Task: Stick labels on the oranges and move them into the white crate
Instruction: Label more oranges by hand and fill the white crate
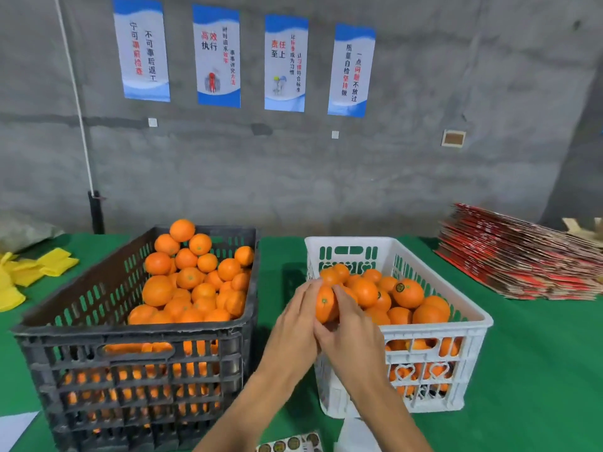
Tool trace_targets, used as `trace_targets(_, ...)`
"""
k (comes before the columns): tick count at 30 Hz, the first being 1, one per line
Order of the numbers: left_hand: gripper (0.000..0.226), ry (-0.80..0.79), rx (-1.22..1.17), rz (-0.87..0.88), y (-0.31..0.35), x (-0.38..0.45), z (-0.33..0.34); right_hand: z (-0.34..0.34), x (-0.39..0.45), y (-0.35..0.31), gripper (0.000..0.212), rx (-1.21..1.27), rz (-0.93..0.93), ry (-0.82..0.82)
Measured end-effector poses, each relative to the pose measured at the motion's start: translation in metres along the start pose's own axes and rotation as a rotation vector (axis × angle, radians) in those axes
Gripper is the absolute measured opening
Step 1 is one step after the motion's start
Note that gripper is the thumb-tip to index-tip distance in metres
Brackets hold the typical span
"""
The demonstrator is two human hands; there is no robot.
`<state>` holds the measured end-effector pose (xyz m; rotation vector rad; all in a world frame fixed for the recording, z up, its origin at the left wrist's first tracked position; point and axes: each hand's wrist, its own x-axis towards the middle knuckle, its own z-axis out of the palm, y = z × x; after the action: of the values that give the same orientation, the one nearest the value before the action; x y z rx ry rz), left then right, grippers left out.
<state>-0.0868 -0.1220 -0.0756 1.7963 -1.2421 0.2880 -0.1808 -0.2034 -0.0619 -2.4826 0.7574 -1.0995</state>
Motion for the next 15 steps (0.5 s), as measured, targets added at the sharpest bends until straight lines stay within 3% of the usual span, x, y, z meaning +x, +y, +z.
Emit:
trace_targets(4,0.073,-0.082,0.023,0.046,0.019,0.052,0.002,-0.018,0.048,0.012,0.056,-0.170,0.007,0.073)
trace_targets(8,0.073,-0.149,0.093,0.098,0.029,0.097,-0.002,-0.022,0.092,0.031,0.064,-0.208,0.018,0.146)
trace_targets(12,0.062,-0.095,0.316,-0.066,0.013,0.107,-0.023,-0.016,0.120,0.034,0.062,-0.415,0.058,0.049)
trace_targets(15,0.045,-0.015,0.354,-0.187,-0.014,0.106,-0.054,0.005,0.125,0.004,0.052,-0.311,-0.056,0.038)
